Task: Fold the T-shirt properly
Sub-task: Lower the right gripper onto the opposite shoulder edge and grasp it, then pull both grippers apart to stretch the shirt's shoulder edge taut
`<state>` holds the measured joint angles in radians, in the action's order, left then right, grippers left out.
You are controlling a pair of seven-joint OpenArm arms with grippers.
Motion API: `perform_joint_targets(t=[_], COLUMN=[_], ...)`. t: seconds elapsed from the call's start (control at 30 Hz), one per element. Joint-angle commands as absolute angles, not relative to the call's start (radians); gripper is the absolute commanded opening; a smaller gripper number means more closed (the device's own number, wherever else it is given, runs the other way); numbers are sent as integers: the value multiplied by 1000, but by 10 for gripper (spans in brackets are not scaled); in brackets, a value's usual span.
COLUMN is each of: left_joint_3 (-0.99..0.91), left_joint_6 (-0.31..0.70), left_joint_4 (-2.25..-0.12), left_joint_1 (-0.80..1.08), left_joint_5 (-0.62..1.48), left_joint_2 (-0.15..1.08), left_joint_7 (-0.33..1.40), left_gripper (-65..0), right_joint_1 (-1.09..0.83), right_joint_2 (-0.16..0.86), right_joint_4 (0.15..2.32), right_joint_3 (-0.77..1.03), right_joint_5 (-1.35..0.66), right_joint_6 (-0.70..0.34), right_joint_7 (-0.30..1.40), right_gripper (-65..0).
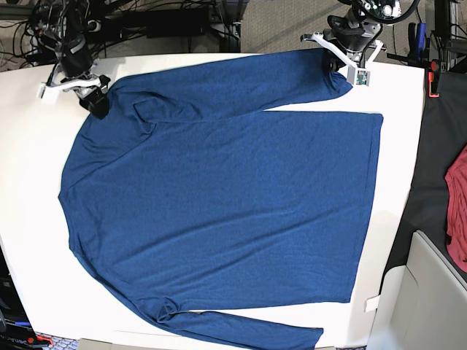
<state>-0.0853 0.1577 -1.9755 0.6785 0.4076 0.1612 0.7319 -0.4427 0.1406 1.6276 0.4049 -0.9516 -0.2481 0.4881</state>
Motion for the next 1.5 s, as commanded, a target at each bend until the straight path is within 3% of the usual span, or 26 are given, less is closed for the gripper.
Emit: perform_joint_targets(t=[0.0,0.1,0.27,0.5,0.97,1.27,1.47], left_joint_3=[-88,-88,-88,-88,-88,-88,-88], left_joint_6=[159,159,159,159,159,159,159], left_joint_4=[-1989,-1988,-1988,-1988,-2011,-2068,-2068], left_joint_1=[688,688,688,690,819,900,955], left_joint_5=[410,410,410,410,410,410,410], left_joint_2=[166,166,166,166,166,168,168], left_joint_7=[730,730,730,730,604,595,452], left_gripper=[-650,-650,-650,-650,-650,-650,-650], right_joint_1=[-438,-418,-392,-390,-590,-702,-740], right_joint_2=[145,145,145,153,206,199,197], right_joint_4=[1612,1596,1555,1549,1701,1804,1808], right_joint_3=[407,407,407,407,486,578,670], right_joint_5=[-928,-928,-928,-1023,-1102,-1102,-1102], right_joint_6=[-209,-209,-209,-211,-222,-285,-372], right_joint_7=[526,526,526,579,581,581,581], right_gripper=[-378,-389,-557,-648,-647,-647,-647])
